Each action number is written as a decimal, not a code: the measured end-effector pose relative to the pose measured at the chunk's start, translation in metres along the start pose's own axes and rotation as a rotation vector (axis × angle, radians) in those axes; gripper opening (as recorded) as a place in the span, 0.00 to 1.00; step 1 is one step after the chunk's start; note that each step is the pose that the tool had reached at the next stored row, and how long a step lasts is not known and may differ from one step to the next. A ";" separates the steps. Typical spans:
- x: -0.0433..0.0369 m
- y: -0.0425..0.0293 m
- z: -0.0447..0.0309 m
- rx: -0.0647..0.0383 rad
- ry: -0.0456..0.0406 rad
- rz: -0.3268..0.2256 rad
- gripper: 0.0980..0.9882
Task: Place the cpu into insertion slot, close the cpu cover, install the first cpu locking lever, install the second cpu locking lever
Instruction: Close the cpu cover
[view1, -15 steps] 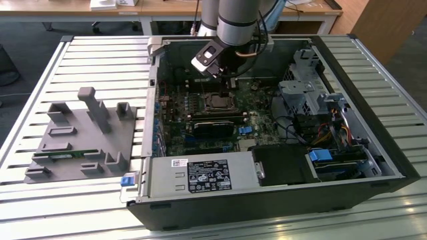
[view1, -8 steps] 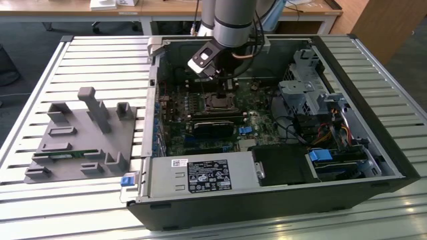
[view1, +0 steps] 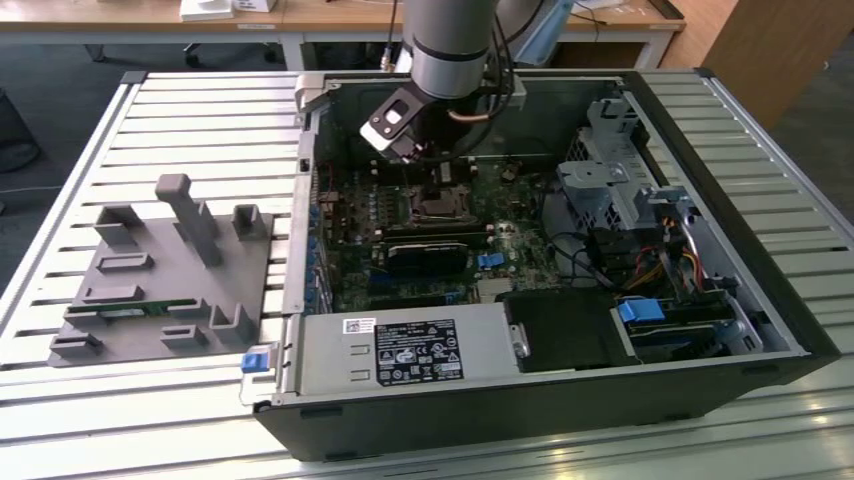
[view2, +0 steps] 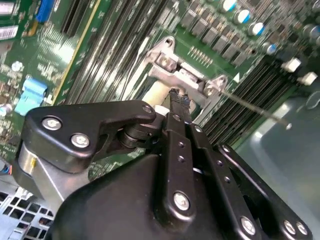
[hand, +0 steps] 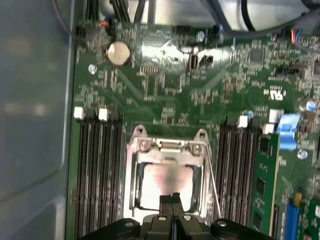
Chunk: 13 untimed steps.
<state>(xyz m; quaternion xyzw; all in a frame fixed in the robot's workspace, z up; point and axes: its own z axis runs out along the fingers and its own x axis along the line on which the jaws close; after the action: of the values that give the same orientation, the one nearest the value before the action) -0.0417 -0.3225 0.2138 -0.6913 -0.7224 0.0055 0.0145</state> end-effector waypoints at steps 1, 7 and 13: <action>0.0002 -0.0031 0.0010 0.000 0.0002 0.000 0.01; 0.0002 -0.0065 0.0094 0.000 0.0000 0.000 0.01; 0.0001 -0.0067 0.0128 0.000 -0.0001 0.000 0.01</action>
<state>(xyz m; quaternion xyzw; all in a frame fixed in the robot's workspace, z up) -0.0487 -0.3225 0.2012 -0.6913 -0.7224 0.0056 0.0145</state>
